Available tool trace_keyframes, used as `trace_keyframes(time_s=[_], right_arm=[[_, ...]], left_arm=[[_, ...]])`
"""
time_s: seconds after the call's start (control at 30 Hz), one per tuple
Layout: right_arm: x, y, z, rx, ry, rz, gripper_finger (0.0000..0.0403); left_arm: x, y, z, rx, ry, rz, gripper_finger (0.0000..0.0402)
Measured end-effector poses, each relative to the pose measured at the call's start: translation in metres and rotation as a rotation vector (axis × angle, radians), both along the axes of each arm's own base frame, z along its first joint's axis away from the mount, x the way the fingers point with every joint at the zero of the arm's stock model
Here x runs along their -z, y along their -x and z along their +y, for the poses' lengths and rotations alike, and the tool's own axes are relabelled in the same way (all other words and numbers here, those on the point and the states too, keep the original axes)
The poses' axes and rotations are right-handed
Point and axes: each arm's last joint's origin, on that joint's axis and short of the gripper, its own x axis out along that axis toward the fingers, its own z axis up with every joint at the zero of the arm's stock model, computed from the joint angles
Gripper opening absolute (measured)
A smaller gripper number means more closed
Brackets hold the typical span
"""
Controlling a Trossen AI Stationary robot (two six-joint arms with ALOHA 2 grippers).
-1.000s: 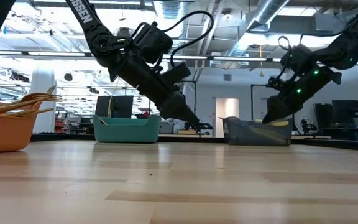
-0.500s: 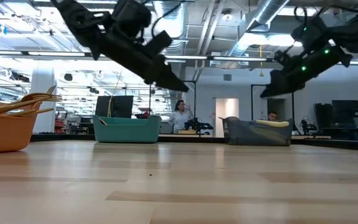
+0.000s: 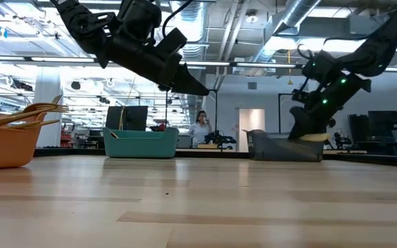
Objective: Sort silverware by color (type)
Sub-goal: Put the yellow knife into the black bin
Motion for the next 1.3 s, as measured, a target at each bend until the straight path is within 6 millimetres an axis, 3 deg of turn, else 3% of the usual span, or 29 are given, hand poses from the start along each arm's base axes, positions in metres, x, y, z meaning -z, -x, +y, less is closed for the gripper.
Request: trace_keyframes(time_s=[0.1, 0.33, 0.5, 0.7, 0.9, 1.0, 1.2, 1.3], right_arm=[[0.002, -0.006, -0.007, -0.002, -0.007, 0.011, 0.0185], [-0.011, -0.013, -0.012, -0.051, 0.061, 0.021, 0.0062], [-0.028, -0.016, -0.011, -0.092, 0.152, 0.003, 0.0062], [-0.054, -0.022, -0.002, -0.258, 0.409, 0.014, 0.0062], [-0.051, -0.019, -0.004, -0.335, 0.472, 0.106, 0.0062], [-0.048, -0.017, -0.008, -0.343, 0.485, 0.147, 0.0096], [-0.050, -0.015, -0.013, -0.301, 0.491, 0.118, 0.0237], [-0.050, -0.018, -0.010, -0.295, 0.464, 0.081, 0.0257]], left_arm=[[0.001, 0.000, 0.000, -0.001, 0.004, 0.009, 0.0112], [0.006, 0.002, -0.001, -0.004, 0.021, 0.066, 0.0112], [0.007, 0.003, -0.001, -0.009, 0.021, 0.077, 0.0112], [0.007, 0.003, -0.001, 0.001, -0.001, 0.084, 0.0112], [0.005, 0.002, -0.001, 0.009, -0.018, 0.064, 0.0112], [0.005, 0.001, -0.003, 0.052, -0.015, 0.063, 0.0112], [0.007, 0.002, -0.004, 0.065, -0.006, 0.081, 0.0112], [0.009, 0.004, -0.003, -0.029, 0.021, 0.105, 0.0112]])
